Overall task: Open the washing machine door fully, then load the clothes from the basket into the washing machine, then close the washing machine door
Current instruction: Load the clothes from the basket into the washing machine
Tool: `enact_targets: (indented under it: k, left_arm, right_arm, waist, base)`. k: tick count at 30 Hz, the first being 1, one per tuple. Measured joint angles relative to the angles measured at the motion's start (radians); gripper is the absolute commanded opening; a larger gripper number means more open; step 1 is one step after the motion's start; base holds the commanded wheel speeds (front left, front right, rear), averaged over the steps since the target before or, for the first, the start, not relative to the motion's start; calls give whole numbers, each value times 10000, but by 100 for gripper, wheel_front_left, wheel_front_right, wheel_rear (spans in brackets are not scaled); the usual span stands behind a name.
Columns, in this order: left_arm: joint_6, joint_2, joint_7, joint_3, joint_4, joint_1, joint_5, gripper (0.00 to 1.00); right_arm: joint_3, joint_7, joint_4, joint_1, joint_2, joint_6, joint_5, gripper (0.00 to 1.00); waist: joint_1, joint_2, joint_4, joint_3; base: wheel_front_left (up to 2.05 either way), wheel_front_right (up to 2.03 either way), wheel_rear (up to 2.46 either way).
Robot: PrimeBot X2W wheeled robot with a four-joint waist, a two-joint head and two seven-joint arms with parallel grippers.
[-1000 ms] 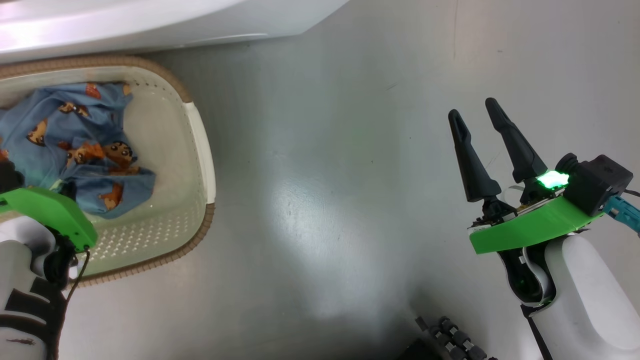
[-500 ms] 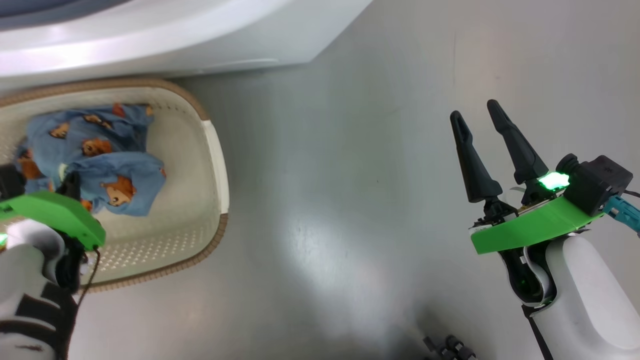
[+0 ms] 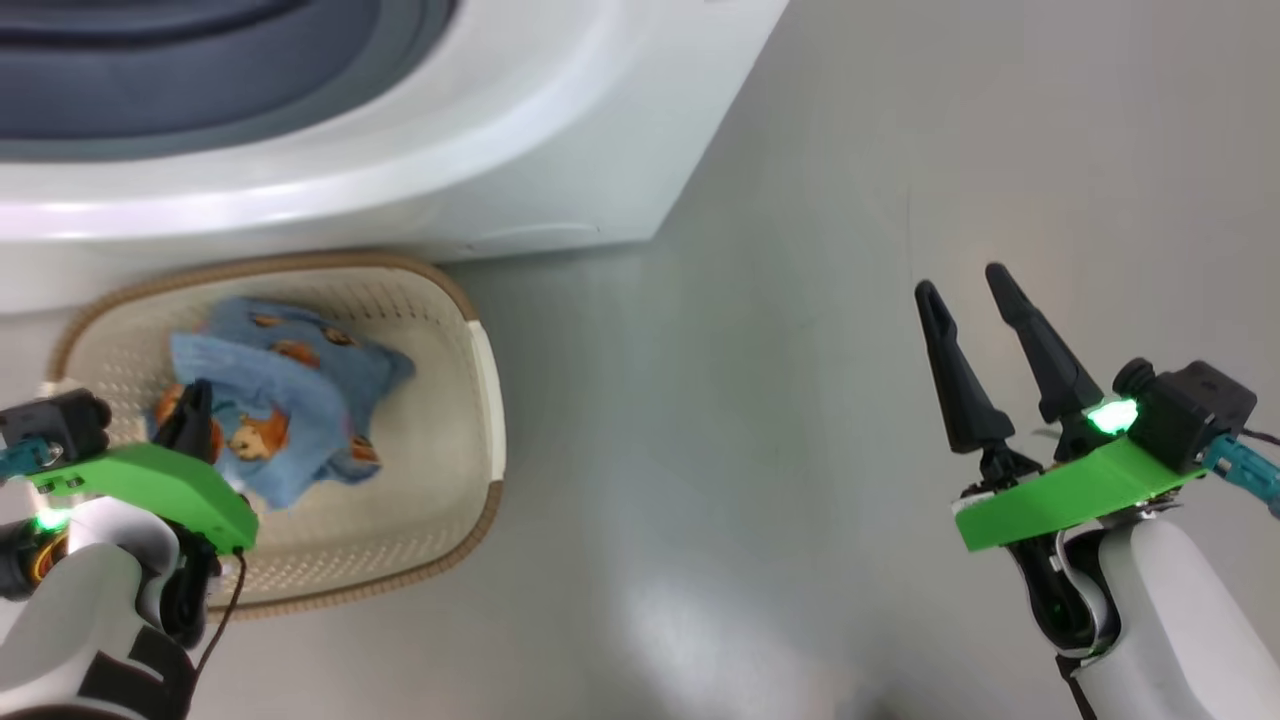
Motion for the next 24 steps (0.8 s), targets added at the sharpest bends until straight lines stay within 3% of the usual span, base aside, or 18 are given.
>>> enact_targets:
  k: [24]
  left_arm:
    - [0,-685,0,2660,-4470,3011,2993,0]
  right_arm:
    - [-121,0,291,1537,-215,0,90,100]
  waist:
    - [0,0,403,-2689]
  base:
    - [0,0,0]
